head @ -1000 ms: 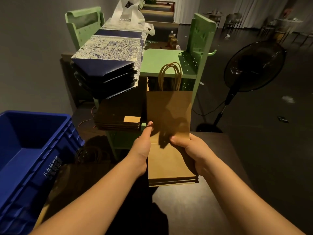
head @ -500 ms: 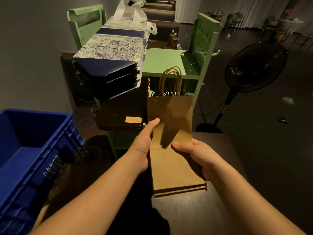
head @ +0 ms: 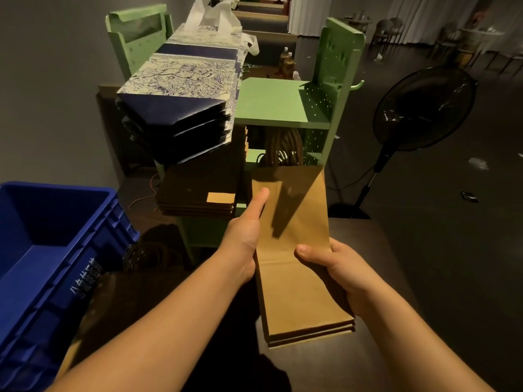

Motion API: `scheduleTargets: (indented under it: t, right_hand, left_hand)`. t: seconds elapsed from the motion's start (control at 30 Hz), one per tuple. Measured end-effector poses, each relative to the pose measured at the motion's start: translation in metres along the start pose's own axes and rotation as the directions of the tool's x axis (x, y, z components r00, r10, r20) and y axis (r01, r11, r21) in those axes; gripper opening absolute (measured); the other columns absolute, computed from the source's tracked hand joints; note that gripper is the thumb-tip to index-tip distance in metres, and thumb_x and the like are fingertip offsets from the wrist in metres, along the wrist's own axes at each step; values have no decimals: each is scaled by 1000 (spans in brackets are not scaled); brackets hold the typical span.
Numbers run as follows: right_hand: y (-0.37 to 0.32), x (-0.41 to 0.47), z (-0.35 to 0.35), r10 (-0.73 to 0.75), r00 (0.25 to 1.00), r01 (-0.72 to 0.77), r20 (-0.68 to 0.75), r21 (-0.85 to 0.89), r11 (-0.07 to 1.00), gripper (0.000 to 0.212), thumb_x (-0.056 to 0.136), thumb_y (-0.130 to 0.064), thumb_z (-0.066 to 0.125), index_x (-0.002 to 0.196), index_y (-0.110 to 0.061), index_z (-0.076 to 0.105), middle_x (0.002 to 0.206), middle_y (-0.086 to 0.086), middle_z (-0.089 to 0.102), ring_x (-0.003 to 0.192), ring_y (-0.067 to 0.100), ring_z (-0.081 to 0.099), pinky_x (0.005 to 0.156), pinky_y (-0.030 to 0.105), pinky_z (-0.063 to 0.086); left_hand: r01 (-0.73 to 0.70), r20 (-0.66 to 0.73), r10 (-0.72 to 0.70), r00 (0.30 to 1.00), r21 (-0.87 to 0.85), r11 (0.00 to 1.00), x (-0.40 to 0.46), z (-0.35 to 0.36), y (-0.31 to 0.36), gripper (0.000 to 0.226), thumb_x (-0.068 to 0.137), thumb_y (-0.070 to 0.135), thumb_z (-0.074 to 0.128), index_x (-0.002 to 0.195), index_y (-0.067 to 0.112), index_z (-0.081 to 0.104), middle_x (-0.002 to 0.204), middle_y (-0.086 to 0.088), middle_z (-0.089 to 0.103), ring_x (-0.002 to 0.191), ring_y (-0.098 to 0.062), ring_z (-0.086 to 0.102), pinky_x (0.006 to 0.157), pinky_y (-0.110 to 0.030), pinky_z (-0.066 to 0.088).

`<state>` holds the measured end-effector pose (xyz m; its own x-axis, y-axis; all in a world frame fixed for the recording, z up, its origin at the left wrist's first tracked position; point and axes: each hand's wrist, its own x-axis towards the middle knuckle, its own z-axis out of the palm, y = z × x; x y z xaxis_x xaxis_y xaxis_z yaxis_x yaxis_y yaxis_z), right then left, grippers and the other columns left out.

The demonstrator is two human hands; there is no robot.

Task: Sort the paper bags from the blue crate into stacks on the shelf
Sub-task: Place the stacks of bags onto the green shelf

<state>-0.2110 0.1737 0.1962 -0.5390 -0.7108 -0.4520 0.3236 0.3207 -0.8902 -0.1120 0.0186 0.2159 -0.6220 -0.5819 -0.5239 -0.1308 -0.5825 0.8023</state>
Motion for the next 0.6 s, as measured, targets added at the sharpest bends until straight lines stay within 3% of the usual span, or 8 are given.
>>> scheduleTargets:
  t: [0.07,0.2,0.4,0.47,0.53,0.6]
  right_hand:
    - [-5,3,2,-10,1000,10,-1,-1,1000,48,80,-29,84,124,-16,68,112,7,78,104,31,75,102,51,54]
    - [-16,9,5,-30,1000,30,9,-81,996,43,80,-33,85,119,-21,71,110,2,79,103,25,75,97,44,55]
    - [-25,21,9,19,1000,-19,-22,-21,1000,46,82,-30,84,122,-14,69,111,7,78,103,30,76,100,48,54]
    - [-33,25,14,18,998,-20,-54,-34,999,45,82,-29,83,122,-12,70,108,5,79,99,26,76,89,40,56]
    - [-41,27,19,14,994,-19,-106,-46,999,36,86,-25,80,117,-9,71,104,6,78,92,21,74,73,29,51]
    - [-47,28,23,12,986,-19,-167,-36,999,25,91,-22,76,110,-7,71,102,9,73,89,19,67,67,26,45]
  left_hand:
    - [-28,10,28,1000,31,999,1,-2,3,53,82,72,66,105,26,78,99,-9,80,92,-33,77,91,-55,60]
    - [-37,3,37,999,12,999,0,-7,8,57,82,78,60,107,31,79,106,-7,79,101,-34,75,92,-55,59]
    - [-7,100,8,995,-12,1000,-16,-9,1,47,94,63,56,96,24,81,98,-10,79,87,-30,77,83,-44,59]
    - [22,126,-18,992,-32,999,-19,-13,-1,44,93,58,60,100,19,77,91,-12,77,82,-31,75,81,-43,57]
    - [62,153,-54,987,-49,997,-22,-18,-2,40,92,53,64,101,15,74,87,-12,76,80,-32,74,84,-45,56]
    - [83,175,-73,982,-50,995,-24,-24,-2,35,91,46,66,103,13,71,88,-13,76,81,-33,74,83,-45,56]
